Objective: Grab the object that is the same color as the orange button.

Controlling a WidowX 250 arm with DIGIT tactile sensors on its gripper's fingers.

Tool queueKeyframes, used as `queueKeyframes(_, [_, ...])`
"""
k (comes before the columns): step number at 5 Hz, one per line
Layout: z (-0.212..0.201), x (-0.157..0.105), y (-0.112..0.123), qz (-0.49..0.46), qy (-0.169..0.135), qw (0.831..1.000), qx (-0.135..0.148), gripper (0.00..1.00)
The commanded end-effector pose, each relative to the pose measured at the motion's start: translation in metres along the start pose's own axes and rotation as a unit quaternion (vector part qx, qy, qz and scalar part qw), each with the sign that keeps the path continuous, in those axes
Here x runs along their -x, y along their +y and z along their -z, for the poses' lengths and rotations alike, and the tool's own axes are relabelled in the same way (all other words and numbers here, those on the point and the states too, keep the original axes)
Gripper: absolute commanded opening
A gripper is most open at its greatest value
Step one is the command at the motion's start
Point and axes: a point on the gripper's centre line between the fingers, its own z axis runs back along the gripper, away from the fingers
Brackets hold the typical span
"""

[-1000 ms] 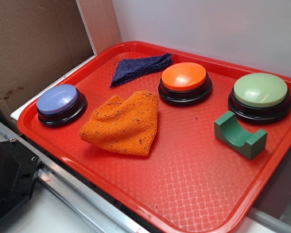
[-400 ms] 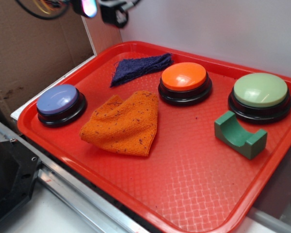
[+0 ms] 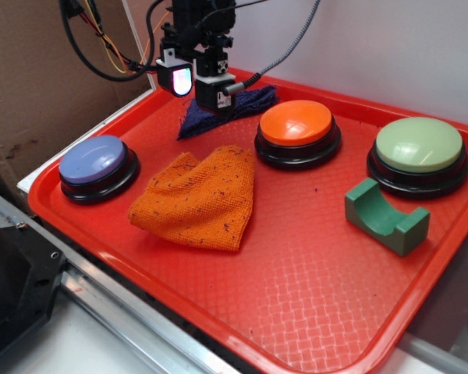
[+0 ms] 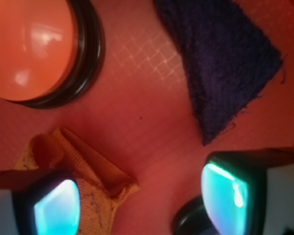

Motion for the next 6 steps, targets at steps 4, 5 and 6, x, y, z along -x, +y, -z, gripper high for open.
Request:
queueKeyframes(4, [0.032, 0.018, -0.085, 0.103, 0.052, 0.993, 0.038, 1.00])
queueKeyframes(5, [0.046, 0.027, -0.079, 0.067, 0.115, 0.991, 0.006, 1.00])
queueKeyframes(6, [0.061, 0.027, -0.070, 0.046, 0.147, 0.988, -0.017, 1.00])
